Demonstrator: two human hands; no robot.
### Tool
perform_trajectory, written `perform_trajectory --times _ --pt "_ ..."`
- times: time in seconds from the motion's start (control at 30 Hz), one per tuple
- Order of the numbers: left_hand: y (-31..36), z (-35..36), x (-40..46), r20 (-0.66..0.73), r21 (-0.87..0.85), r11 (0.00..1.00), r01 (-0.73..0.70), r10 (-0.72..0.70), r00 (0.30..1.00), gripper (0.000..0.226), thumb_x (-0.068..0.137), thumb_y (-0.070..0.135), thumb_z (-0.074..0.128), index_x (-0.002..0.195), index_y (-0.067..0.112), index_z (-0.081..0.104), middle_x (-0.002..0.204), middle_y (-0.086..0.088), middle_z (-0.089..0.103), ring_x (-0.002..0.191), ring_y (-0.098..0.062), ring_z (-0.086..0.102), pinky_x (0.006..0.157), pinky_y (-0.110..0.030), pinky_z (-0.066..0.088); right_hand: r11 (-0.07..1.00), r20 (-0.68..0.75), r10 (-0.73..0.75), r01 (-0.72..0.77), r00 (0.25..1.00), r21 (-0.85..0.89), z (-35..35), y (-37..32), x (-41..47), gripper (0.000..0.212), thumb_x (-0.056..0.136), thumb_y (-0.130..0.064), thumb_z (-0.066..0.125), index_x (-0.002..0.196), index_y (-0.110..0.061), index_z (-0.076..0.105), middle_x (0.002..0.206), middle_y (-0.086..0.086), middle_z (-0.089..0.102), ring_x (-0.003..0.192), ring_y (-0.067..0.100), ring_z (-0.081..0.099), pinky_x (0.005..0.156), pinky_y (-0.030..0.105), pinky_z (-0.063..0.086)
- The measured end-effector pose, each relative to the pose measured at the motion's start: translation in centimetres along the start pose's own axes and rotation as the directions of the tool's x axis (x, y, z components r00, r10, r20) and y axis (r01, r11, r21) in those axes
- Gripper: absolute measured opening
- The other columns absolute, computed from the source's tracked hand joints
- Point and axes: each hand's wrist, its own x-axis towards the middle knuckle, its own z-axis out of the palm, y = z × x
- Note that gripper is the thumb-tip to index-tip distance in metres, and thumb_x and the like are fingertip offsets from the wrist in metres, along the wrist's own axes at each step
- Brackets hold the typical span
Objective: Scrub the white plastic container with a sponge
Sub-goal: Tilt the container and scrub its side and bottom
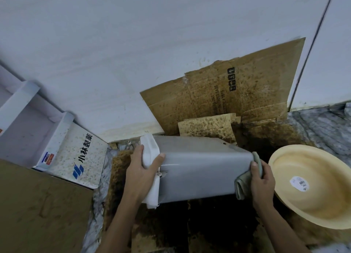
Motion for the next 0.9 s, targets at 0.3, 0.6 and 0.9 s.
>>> perform_trajectory --times 0.3,0.6,0.9 --pt "1.9 0.4 1.6 0.165 0.061 0.998 -0.021 0.011 0.986 0.106 0.052 0.079 0.070 0.147 0.042 0.040 0.142 0.008 0.026 0.139 -0.022 0.032 0.113 -0.043 0.037 0.995 -0.006 0.067 -0.068 0.998 -0.072 -2.3 2.9 -2.6 0.035 0.100 -0.045 0.048 0.134 -0.035 0.053 0.133 0.000 0.059 0.123 0.023 0.053 0.102 0.046 0.044" --pt "0.5 1.2 1.1 0.234 0.086 0.993 -0.079 0.057 0.971 0.101 0.077 0.058 0.080 0.160 0.034 0.025 0.170 0.017 0.002 0.156 -0.008 0.007 0.123 -0.045 0.018 0.960 0.113 -0.179 0.198 0.977 -0.196 -3.1 -3.2 -3.2 0.028 0.104 -0.033 0.042 0.129 -0.036 0.054 0.122 -0.016 0.062 0.113 -0.001 0.051 0.098 0.031 0.041" --pt "-0.4 1.7 0.3 0.156 0.050 0.951 -0.305 0.295 0.943 0.067 0.076 0.047 0.076 0.139 0.034 0.054 0.153 0.020 0.040 0.145 -0.006 0.037 0.118 -0.050 0.037 0.923 0.570 -0.263 0.374 0.779 -0.085 6.1 -10.1 -5.4 0.024 0.105 -0.036 0.040 0.126 -0.039 0.051 0.106 -0.002 0.068 0.089 0.008 0.062 0.073 0.021 0.050"
